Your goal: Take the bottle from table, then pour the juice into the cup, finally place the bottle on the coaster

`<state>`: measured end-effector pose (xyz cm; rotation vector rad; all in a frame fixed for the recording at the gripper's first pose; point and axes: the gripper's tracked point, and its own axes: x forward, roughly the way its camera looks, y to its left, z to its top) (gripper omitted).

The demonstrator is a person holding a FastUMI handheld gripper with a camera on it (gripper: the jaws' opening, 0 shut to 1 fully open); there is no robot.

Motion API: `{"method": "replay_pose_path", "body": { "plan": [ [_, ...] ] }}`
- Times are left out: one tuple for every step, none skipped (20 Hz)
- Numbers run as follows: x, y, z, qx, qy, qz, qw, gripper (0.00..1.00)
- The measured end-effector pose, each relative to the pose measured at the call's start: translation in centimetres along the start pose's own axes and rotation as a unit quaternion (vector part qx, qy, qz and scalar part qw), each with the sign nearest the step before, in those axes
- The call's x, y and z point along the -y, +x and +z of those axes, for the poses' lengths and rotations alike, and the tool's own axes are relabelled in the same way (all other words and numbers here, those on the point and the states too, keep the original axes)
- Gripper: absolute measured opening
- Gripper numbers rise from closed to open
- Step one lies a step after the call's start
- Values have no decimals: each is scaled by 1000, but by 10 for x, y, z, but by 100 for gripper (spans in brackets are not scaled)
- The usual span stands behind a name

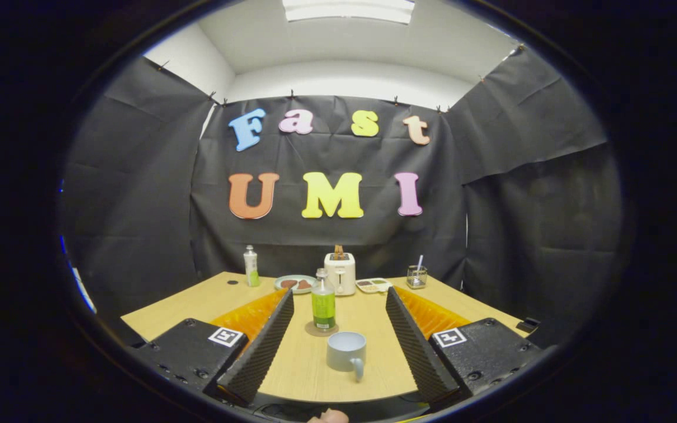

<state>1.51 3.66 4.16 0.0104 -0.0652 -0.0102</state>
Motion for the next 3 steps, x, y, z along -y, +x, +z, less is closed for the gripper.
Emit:
{"method": "replay_pose_path", "body": {
  "plan": [
    [-1,0,1,2,1,1,1000,100],
    [-1,-1,0,3,1,2,1000,100],
    [-1,-1,0,3,3,2,1000,100]
  ]
}}
